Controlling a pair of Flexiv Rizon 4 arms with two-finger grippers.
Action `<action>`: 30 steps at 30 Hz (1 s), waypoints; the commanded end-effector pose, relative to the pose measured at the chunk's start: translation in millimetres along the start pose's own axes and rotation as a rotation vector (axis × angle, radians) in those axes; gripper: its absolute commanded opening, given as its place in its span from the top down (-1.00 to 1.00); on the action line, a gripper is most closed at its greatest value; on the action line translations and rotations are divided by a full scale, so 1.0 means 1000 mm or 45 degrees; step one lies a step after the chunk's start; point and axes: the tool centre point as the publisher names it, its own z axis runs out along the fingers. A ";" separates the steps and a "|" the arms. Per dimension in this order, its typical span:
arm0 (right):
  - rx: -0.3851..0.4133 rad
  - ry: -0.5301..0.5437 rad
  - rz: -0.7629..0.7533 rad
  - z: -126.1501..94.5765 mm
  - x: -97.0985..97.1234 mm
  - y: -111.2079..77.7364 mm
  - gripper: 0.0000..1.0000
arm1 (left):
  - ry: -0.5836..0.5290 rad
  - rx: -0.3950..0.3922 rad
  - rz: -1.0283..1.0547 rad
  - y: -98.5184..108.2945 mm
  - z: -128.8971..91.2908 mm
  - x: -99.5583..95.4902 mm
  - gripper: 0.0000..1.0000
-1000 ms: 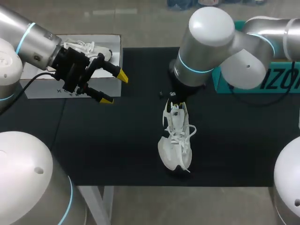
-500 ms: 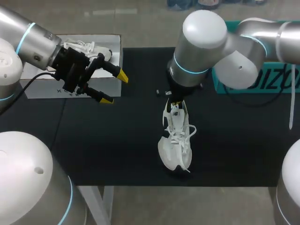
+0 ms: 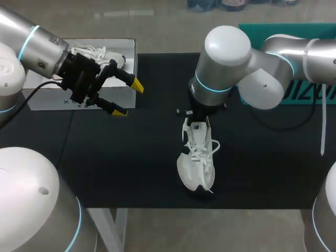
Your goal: Take the shoe out of the shoebox, open the shoe tongue, remove and reinsert the insole, then place the shoe into the shoebox
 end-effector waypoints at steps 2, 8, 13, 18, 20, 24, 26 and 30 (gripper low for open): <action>0.006 0.019 0.000 0.018 0.003 -0.003 1.00 | 0.004 -0.001 0.000 0.000 0.000 0.000 -1.00; 0.012 0.028 0.001 0.019 0.000 -0.005 1.00 | 0.004 -0.001 0.000 0.000 0.000 0.000 -1.00; -0.047 0.010 -0.012 -0.007 -0.003 0.003 1.00 | 0.004 -0.001 0.000 0.000 0.000 0.000 -1.00; -0.105 -0.020 -0.021 -0.032 -0.010 0.012 1.00 | 0.004 -0.001 0.000 0.000 0.000 0.000 -1.00; -0.114 -0.034 -0.028 -0.036 -0.014 0.015 1.00 | 0.004 -0.001 0.000 0.000 0.000 0.000 -1.00; -0.107 -0.056 -0.039 -0.032 -0.023 0.016 1.00 | 0.004 -0.001 0.000 0.000 0.000 0.000 -1.00; -0.097 -0.066 -0.044 -0.027 -0.027 0.015 1.00 | 0.004 -0.001 0.000 0.000 0.000 0.000 -1.00; -0.068 -0.068 -0.048 -0.013 -0.031 0.011 1.00 | 0.004 -0.001 0.000 0.000 0.000 0.000 -1.00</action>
